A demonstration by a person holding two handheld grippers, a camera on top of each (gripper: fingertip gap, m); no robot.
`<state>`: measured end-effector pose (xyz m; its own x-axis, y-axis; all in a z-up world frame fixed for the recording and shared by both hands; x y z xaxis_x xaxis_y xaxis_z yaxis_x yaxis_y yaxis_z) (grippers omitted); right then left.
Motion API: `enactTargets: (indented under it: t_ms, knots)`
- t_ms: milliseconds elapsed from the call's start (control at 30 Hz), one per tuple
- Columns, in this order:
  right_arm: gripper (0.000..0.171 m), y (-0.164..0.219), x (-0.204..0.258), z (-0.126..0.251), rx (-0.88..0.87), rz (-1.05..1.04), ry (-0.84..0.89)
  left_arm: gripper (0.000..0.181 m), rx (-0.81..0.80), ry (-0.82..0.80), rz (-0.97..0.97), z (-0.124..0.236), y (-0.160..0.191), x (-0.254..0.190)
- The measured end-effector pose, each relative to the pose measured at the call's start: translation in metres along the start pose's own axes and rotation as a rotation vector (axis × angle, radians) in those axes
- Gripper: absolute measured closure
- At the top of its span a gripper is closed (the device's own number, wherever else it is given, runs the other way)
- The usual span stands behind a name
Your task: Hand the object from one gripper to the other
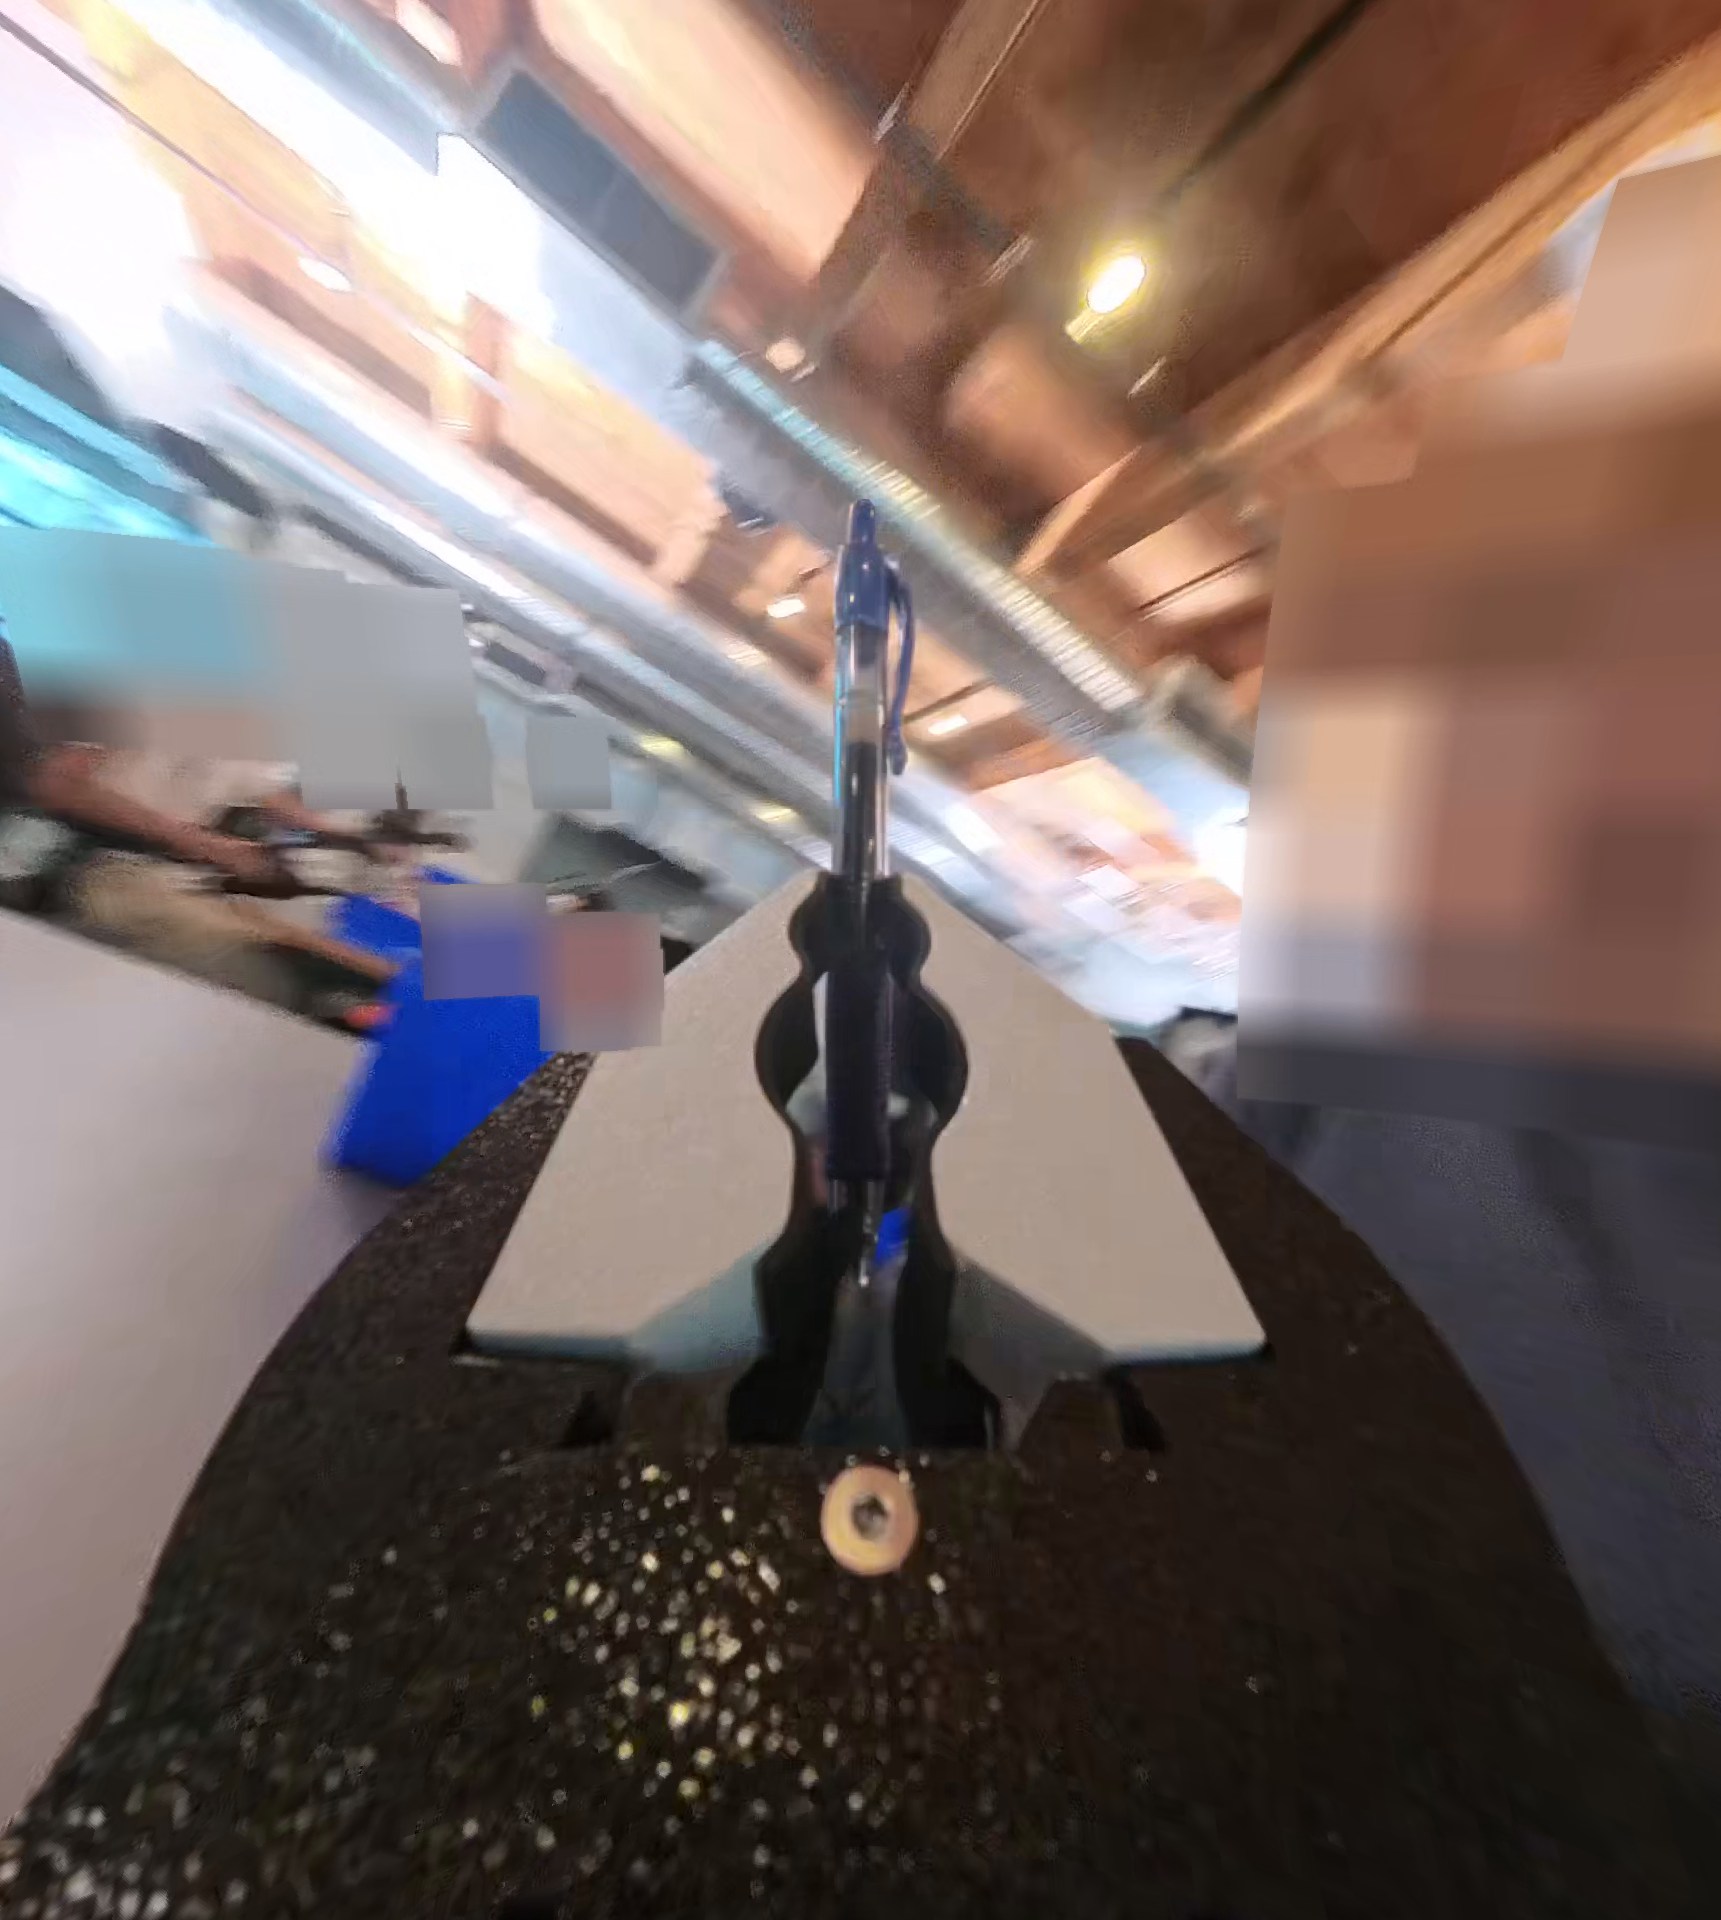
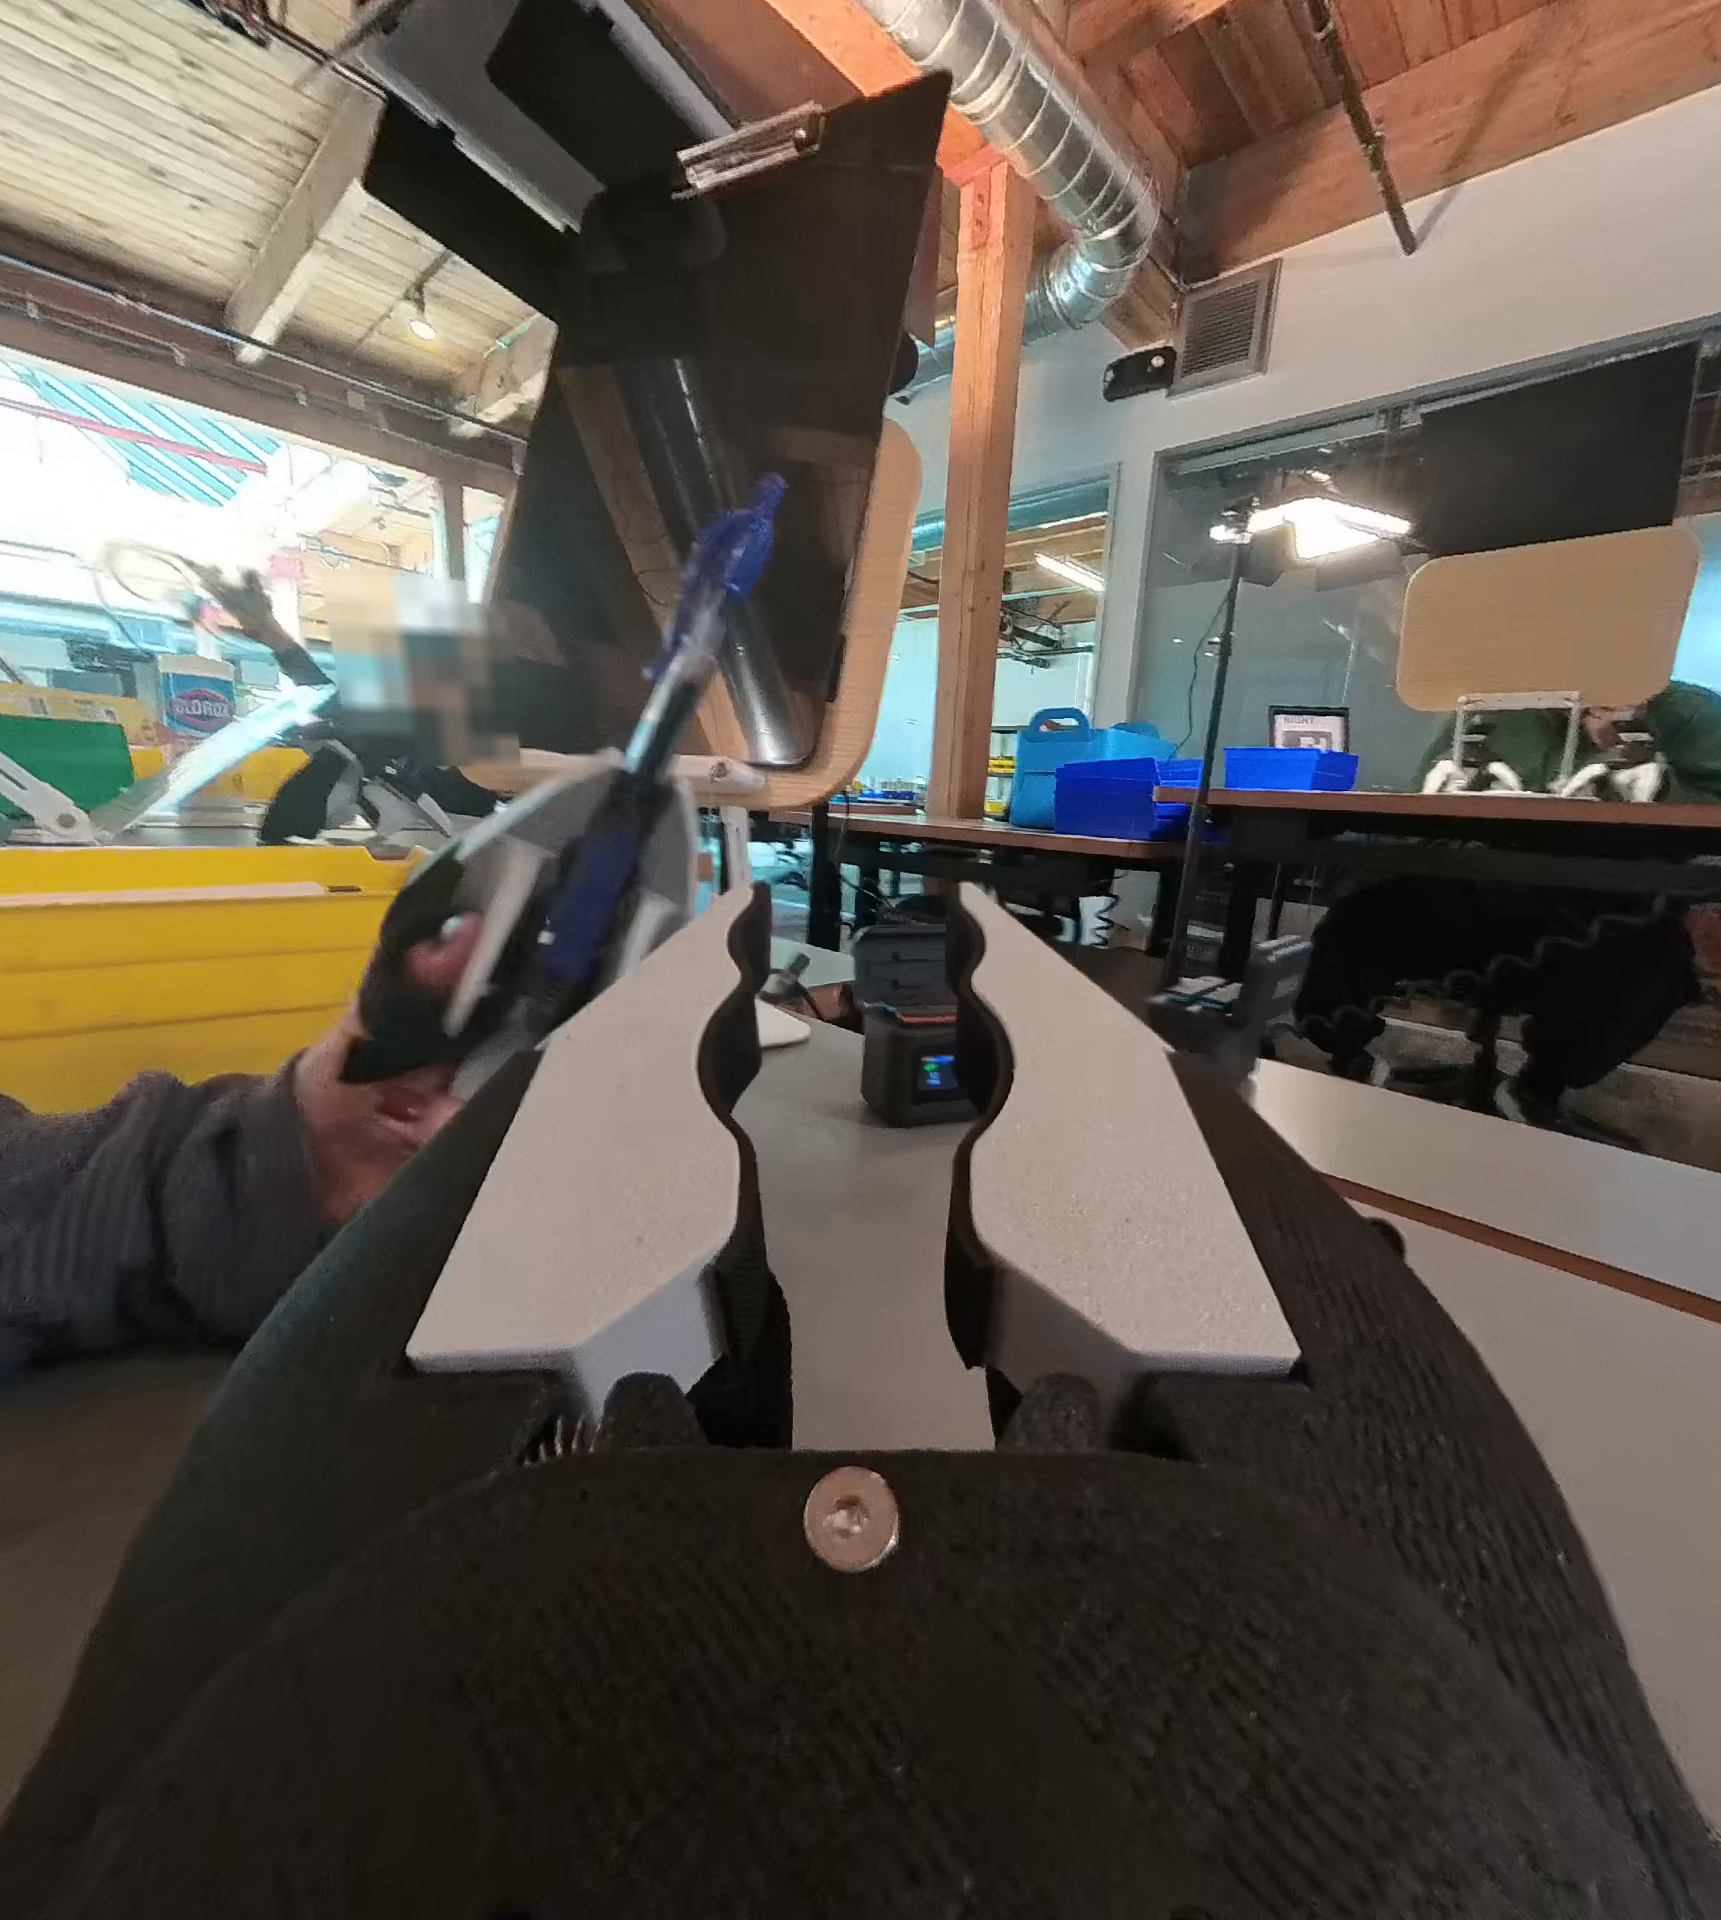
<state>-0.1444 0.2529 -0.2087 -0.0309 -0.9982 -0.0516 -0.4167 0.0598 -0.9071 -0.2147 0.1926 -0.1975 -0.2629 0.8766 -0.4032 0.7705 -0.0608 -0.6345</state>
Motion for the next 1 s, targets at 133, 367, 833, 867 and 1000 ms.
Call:
enactTargets:
  t_ms: [133, 367, 833, 867, 1000]
  knots:
    - [0.143, -0.003, 0.007, -0.003, 0.011, -0.183, -0.120, 0.175, 0.168, -0.313, -0.503, -0.004, 0.006, 0.013]
    - [0.123, -0.005, -0.024, 0.008, 0.167, 0.358, 0.113, 0.174, 0.710, -0.852, -1.635, 0.020, 0.010, 0.046]
    - [0.154, 0.048, -0.010, 0.013, 0.534, 1.371, -0.014, 0.174, 0.991, -0.587, -1.739, 0.013, 0.063, 0.050]
    - [0.156, 0.050, -0.011, 0.013, 0.559, 1.344, -0.022, 0.171, 0.967, -0.587, -1.725, 0.013, 0.062, 0.050]
    - [0.159, 0.048, -0.017, 0.013, 0.587, 1.195, 0.016, 0.141, 0.760, -0.652, -1.667, 0.005, 0.047, 0.040]
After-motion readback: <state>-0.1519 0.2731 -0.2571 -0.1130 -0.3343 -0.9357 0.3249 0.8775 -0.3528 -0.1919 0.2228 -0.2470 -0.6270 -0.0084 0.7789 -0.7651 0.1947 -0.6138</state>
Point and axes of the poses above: each gripper's, where its closed fingertips meet, z back along the fingers, y out of its underside, x = y × z across the jaws, the point moved 3 cm from there along z, back along the fingers, and after that the axes turned 3 degrees about -x, right-handed, at the moved point
